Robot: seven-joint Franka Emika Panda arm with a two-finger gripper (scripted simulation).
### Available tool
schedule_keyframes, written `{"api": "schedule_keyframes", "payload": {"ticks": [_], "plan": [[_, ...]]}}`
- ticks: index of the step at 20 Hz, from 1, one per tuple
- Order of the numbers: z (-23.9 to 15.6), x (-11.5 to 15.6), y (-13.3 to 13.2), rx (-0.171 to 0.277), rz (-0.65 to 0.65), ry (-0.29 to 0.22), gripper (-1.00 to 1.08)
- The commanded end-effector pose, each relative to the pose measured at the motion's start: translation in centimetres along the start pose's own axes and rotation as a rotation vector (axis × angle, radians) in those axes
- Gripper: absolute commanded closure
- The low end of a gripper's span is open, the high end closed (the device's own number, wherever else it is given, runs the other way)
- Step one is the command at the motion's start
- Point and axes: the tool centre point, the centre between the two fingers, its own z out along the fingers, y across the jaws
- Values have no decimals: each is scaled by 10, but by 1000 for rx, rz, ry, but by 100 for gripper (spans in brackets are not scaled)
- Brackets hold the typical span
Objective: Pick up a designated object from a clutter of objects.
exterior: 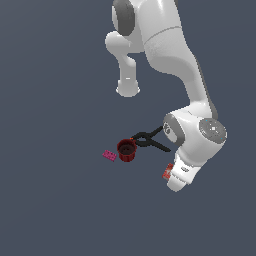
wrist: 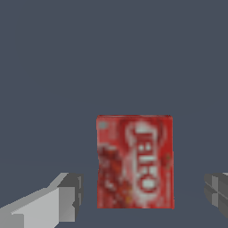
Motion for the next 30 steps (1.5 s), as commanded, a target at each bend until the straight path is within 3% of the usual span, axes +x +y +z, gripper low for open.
{"api": "schedule_keyframes", "payload": {"ticks": [1,19,20,30], "plan": [[0,0,0,0,0,0,-92],[51,1,0,-1,-4,1,-92],[51,1,0,-1,-4,1,108],[51,1,-1,0,-5,2,108]]}}
